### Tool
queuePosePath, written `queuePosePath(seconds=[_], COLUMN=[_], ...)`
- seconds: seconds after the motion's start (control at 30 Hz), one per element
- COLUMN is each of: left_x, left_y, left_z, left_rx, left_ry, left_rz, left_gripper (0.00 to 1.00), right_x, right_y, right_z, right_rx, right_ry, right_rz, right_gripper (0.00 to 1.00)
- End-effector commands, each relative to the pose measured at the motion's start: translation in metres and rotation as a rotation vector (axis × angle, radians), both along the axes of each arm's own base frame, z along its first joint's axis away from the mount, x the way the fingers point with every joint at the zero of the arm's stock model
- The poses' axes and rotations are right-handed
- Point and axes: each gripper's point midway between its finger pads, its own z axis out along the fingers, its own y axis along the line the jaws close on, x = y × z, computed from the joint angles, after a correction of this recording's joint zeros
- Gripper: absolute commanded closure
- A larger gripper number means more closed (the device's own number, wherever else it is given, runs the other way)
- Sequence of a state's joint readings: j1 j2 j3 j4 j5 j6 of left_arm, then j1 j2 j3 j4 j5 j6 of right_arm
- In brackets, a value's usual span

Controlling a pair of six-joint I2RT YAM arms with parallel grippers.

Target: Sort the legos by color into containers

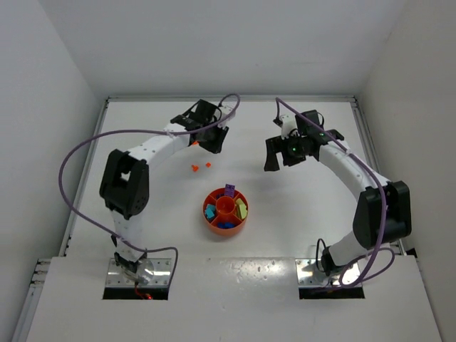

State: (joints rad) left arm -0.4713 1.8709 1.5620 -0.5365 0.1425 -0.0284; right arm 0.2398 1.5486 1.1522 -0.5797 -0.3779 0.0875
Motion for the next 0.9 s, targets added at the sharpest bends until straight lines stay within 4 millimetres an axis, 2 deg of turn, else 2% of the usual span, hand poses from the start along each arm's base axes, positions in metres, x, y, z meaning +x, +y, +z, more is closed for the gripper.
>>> queuePosePath(seconds=[0.0,0.03,0.1,0.13,0.2,0.23,0.27,0.3,0.37,0.4,0.53,0.63,0.67,0.73,0.77,0.83,0.87], left_x=[0.015,0.028,0.036,0.048,0.055,0.065,0.064,0.065,0.073,0.074,0.078,0.079,0.088,0.096,0.106,0.112,0.115], left_y=[0.003,0.007,0.007,0.012,0.017,0.021,0.017,0.022,0.023,0.022,0.021,0.017,0.019,0.02,0.022,0.02,0.02], left_z=[0.002,-0.005,-0.01,-0.006,-0.024,-0.019,-0.023,-0.034,-0.029,-0.038,-0.052,-0.064,-0.059,-0.072,-0.067,-0.074,-0.07], left_rx=[0.022,0.033,0.012,0.009,0.035,0.039,0.03,0.044,0.043,0.047,0.051,0.047,0.044,0.063,0.06,0.055,0.061], left_ry=[-0.02,-0.032,-0.025,-0.047,-0.024,-0.045,-0.034,-0.009,-0.037,-0.022,-0.01,-0.001,-0.02,-0.016,-0.038,-0.031,-0.046], left_rz=[-0.051,-0.069,-0.115,-0.116,-0.144,-0.164,-0.193,-0.195,-0.226,-0.242,-0.302,-0.34,-0.331,-0.333,-0.323,-0.315,-0.309], left_gripper=[0.66,0.66,0.62,0.62,0.59,0.59,0.57,0.57,0.55,0.53,0.53,0.61,0.62,0.63,0.63,0.63,0.62], right_x=[0.009,0.009,0.009,0.009,0.009,0.009,0.009,0.009,0.009,0.009,0.009,0.009,0.009,0.009,0.009,0.009,0.009], right_y=[0.001,0.001,0.001,0.001,0.001,0.001,0.001,0.001,0.002,0.002,0.002,0.002,0.002,0.002,0.002,0.002,0.002], right_z=[0.009,0.006,0.002,0.002,-0.001,-0.001,-0.005,-0.005,-0.004,-0.007,-0.007,-0.007,-0.007,-0.007,-0.007,-0.007,-0.007], right_rx=[0.002,0.0,-0.003,-0.007,-0.009,-0.009,-0.011,-0.011,-0.004,-0.006,-0.006,-0.006,-0.006,-0.006,-0.006,-0.006,-0.006], right_ry=[-0.023,-0.014,-0.004,-0.008,0.001,0.001,0.01,0.01,0.012,0.02,0.021,0.021,0.021,0.021,0.021,0.021,0.021], right_rz=[-0.01,-0.01,-0.01,-0.003,-0.002,-0.002,-0.002,-0.002,0.003,0.003,0.003,0.003,0.003,0.003,0.003,0.003,0.003], right_gripper=[0.14,0.14,0.14,0.14,0.14,0.14,0.14,0.14,0.14,0.14,0.14,0.14,0.14,0.14,0.14,0.14,0.14])
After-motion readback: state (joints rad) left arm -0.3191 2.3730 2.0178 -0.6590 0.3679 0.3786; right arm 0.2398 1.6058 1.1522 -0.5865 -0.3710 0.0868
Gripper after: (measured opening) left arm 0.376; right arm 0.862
